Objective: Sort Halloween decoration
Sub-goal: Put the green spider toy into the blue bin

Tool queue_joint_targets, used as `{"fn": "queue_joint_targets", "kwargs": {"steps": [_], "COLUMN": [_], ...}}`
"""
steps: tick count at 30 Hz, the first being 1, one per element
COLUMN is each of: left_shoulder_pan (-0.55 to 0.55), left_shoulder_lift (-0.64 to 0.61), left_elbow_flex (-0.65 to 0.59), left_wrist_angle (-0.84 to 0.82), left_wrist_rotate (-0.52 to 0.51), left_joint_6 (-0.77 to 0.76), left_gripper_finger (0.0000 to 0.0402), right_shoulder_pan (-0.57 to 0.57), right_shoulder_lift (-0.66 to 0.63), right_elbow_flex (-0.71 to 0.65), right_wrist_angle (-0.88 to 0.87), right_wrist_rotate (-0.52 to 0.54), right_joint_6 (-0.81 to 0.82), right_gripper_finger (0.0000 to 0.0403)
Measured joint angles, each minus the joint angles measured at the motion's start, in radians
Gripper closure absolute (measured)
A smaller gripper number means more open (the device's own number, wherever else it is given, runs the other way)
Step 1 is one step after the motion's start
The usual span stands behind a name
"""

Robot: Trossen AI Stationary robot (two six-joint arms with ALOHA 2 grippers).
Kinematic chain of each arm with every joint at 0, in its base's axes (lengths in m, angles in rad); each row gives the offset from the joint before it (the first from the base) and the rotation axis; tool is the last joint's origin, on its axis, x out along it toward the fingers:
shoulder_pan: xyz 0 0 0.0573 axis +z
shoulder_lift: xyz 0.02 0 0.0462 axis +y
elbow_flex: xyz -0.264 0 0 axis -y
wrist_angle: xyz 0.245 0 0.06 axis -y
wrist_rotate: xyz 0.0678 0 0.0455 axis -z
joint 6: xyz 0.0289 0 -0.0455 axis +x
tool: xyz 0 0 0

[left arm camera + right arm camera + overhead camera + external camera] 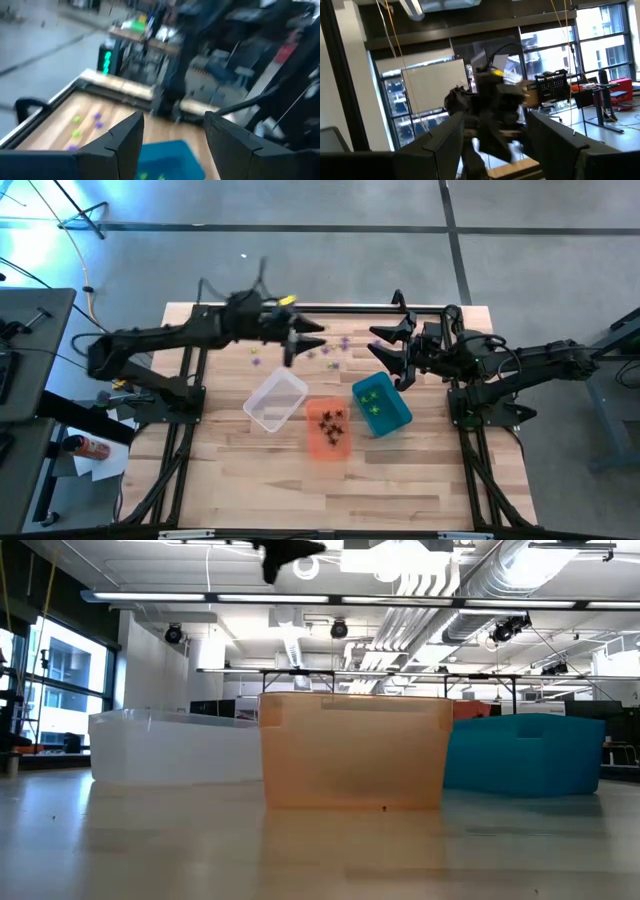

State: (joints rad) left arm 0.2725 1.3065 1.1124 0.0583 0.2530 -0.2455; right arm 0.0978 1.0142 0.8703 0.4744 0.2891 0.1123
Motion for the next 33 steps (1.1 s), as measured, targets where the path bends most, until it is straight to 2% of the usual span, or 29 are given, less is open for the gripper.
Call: {"fn": "queue_joint_targets", "kwargs": {"steps": [5,9,15,22,33], "left_shoulder_pan": [-0.048,-0.089,-0.111,-0.094,-0.081], "left_shoulder_lift": [-0.180,-0.275,-0.359,-0.453,-0.586], "left_elbow_flex": [-0.251,-0.368,-0.407,-0.406,-0.406], "left_wrist_angle": [0.244,0.347,0.347,0.335,0.147], "left_wrist_rotate": [-0.009,-0.079,-0.115,-0.117,-0.111], "left_joint_6": [-0.077,-0.110,-0.086,-0.032,-0.008], "left_gripper_finger": [0.0211,0.0212,0.0212,0.0212,0.0212], "right_shoulder_pan": [-0.002,-0.006,-0.007,-0.006,-0.006], "right_shoulder_lift": [0.000,0.002,0.011,0.045,0.209], "right_elbow_flex": [0.000,0.000,0.000,0.000,0.000], "right_wrist_angle": [-0.057,-0.088,-0.090,-0.086,-0.014], "right_wrist_rotate": [0.000,0.000,0.000,0.011,0.127], "right_joint_6": [0.005,0.022,0.027,0.133,0.311], "right_gripper_finger": [0.0188,0.0188,0.0188,0.0188,0.0188]}}
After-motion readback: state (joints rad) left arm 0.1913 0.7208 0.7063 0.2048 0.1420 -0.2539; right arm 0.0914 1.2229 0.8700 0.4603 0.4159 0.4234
